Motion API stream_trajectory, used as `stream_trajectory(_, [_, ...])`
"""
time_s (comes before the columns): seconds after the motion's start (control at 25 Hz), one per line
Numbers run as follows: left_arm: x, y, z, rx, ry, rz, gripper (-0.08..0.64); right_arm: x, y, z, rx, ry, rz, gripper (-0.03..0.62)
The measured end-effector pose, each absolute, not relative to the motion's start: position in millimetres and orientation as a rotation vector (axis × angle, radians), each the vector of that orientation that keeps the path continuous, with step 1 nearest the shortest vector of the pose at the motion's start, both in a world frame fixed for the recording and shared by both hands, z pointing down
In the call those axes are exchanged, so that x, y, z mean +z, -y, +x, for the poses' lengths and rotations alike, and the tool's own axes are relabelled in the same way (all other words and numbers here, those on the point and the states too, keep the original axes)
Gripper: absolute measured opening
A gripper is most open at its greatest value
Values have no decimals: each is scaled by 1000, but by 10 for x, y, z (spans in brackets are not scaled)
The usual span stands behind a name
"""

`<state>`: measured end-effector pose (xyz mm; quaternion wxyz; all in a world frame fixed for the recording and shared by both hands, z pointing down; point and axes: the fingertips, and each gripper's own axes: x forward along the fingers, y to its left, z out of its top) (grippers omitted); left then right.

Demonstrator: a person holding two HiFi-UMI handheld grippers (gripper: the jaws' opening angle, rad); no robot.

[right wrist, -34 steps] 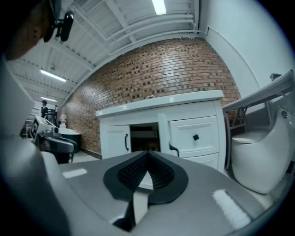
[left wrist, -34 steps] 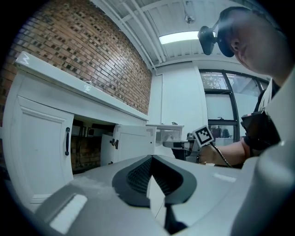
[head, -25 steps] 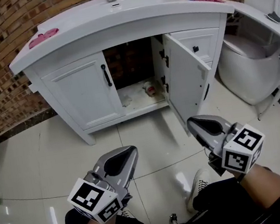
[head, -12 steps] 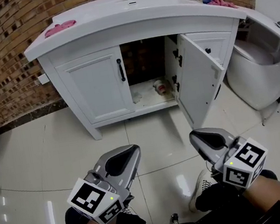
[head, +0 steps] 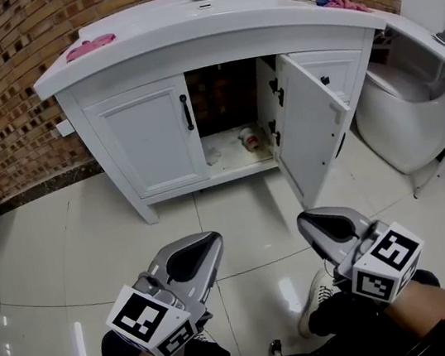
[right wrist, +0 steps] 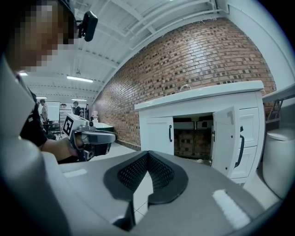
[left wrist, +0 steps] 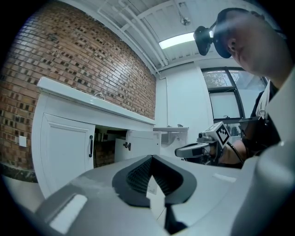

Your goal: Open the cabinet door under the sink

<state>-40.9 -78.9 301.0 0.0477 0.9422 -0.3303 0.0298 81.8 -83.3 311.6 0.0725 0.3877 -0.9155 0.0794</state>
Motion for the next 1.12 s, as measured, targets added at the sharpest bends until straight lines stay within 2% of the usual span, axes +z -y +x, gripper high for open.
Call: stream_trajectory(1.12, [2992,808,-376,90,1012,2888,6,3167,833,768,219,2737,1132,8])
